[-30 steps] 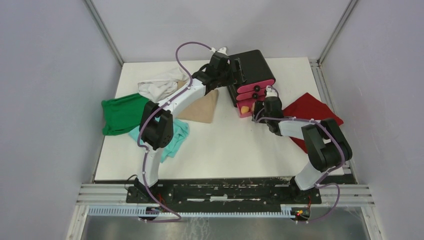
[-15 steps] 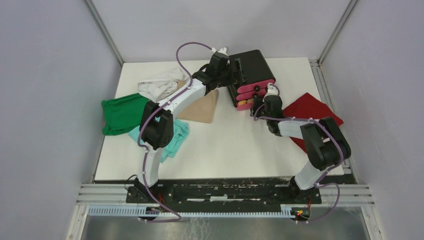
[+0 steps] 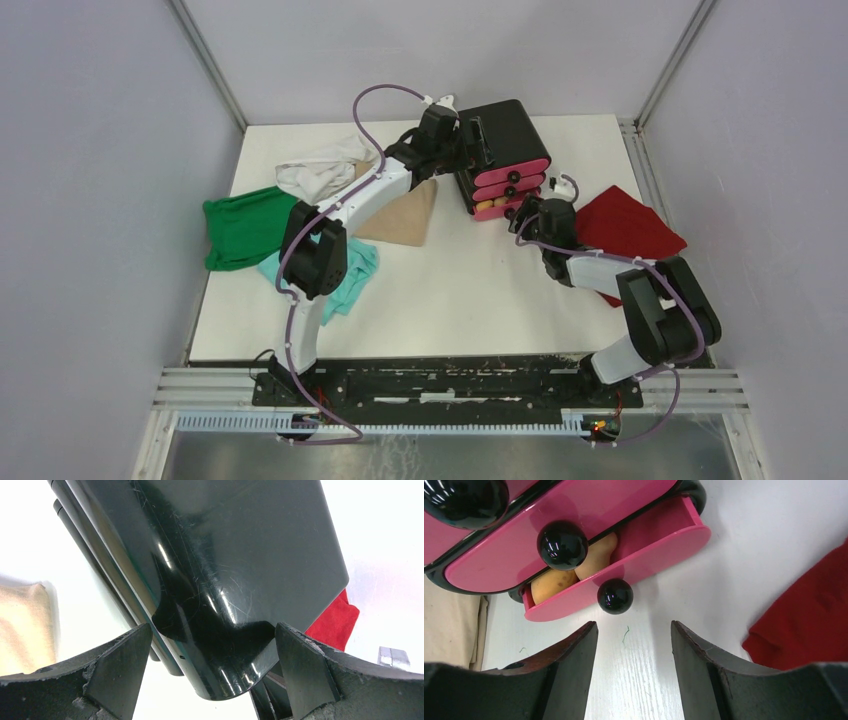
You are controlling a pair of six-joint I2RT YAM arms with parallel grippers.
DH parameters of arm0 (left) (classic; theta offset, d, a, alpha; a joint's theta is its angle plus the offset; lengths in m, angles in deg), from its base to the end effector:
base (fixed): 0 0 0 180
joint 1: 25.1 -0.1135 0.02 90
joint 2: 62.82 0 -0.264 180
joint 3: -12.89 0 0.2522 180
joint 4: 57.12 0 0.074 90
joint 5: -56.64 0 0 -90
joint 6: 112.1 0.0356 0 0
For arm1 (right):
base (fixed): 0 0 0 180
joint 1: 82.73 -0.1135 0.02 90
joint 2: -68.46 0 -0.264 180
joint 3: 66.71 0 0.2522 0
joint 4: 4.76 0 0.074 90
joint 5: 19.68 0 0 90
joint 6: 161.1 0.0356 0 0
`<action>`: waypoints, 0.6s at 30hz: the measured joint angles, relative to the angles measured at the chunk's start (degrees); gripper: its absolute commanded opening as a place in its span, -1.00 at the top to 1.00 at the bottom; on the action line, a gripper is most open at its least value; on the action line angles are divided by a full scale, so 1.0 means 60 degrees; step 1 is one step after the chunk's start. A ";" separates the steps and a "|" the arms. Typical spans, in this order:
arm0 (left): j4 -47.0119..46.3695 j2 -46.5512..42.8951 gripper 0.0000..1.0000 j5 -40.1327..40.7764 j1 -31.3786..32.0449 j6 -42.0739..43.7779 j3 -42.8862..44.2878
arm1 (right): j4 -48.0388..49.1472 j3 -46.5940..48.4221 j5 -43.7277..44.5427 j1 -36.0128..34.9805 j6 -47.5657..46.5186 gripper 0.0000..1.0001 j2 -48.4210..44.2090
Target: Organize the makeup
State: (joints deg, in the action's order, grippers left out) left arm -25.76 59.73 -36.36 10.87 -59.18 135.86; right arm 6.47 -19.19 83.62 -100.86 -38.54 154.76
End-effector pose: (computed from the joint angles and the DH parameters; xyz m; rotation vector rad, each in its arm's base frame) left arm 0.4102 -0.3000 0.2816 0.0114 2.2188 -0.7947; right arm 0.2838 0.0843 0.1687 0.4007 2.0129 0.3156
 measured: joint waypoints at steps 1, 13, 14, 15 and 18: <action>0.0000 0.0000 -0.99 -0.0026 -0.0004 0.0000 0.0000 | 0.0222 -0.0025 -0.0124 0.0007 0.0000 -0.20 0.0109; -0.0004 0.0015 -0.99 -0.0131 -0.0025 0.0004 0.0000 | 0.1173 0.0444 -0.1439 0.0051 -0.0732 0.19 0.2142; -0.0004 0.0015 -0.99 -0.0131 -0.0025 0.0004 0.0000 | 0.1260 0.0546 -0.1468 0.0051 -0.0761 0.18 0.2259; -0.0004 0.0015 -0.99 -0.0135 -0.0025 0.0007 0.0000 | 0.1311 0.0630 -0.1472 0.0051 -0.0772 0.18 0.2339; 0.0000 0.0015 -0.99 -0.0142 -0.0025 0.0007 0.0000 | 0.1337 0.0925 -0.1472 0.0058 -0.0805 0.16 0.2532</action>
State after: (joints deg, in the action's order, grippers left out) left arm -25.76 59.81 -37.21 10.72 -59.14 135.86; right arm 14.49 -13.63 74.79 -100.51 -43.37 169.95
